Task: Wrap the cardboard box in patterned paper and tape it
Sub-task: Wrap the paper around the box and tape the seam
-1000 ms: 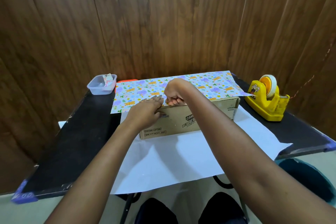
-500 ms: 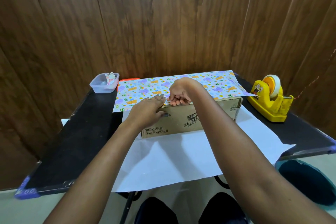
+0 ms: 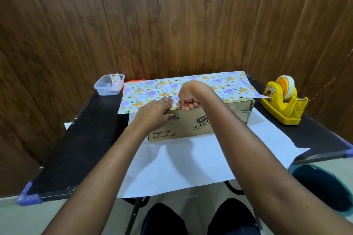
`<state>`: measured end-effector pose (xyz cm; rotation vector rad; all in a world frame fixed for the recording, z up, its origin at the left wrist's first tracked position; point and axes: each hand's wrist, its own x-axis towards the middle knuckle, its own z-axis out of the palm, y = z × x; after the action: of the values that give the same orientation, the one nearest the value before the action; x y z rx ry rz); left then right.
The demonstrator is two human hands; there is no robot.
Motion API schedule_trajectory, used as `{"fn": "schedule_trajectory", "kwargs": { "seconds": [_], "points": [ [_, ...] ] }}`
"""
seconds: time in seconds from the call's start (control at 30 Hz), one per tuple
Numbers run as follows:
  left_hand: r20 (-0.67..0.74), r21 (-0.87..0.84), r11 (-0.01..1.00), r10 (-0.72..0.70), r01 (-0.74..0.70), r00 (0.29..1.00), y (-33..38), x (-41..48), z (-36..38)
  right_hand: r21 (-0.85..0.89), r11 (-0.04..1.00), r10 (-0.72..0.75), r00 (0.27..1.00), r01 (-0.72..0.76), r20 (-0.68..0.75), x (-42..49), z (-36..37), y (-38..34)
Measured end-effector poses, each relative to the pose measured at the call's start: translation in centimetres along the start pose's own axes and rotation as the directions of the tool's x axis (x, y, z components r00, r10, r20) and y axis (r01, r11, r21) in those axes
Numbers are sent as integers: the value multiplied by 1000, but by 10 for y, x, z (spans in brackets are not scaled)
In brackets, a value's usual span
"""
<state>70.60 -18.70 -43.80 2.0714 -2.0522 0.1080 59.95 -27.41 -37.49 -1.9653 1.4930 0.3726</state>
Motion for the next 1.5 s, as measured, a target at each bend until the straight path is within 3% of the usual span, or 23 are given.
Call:
{"fn": "schedule_trajectory", "kwargs": {
  "seconds": [0.2, 0.5, 0.8, 0.87, 1.03, 1.33, 1.5],
  "points": [
    [0, -3, 1000, 4, -4, 1000, 2, 0, -2, -60, 997, 44, 999, -45, -24, -14, 1, -2],
    [1, -16, 1000, 11, -11, 1000, 0, 1, 0, 105, 994, -2, 1000, 5, -30, -18, 7, 35],
    [26, -35, 999, -10, 11, 1000, -2, 4, -1, -40, 980, -200, 932, 197, -303, -12, 13, 54],
    [30, -28, 1000, -5, 6, 1000, -2, 4, -1, 6, 973, -216, 928, 229, -302, -11, 15, 57],
    [26, -35, 999, 0, 1, 1000, -2, 4, 0, 320, 888, -278, 940, 330, -200, -17, 19, 68],
    [34, -11, 1000, 3, -2, 999, -1, 5, -1, 522, 644, -359, 823, 559, -439, -26, 23, 62],
    [11, 12, 1000, 13, -13, 1000, 1, 2, -2, 412, 768, -281, 836, 491, -472, -22, 20, 41]
  ]
}}
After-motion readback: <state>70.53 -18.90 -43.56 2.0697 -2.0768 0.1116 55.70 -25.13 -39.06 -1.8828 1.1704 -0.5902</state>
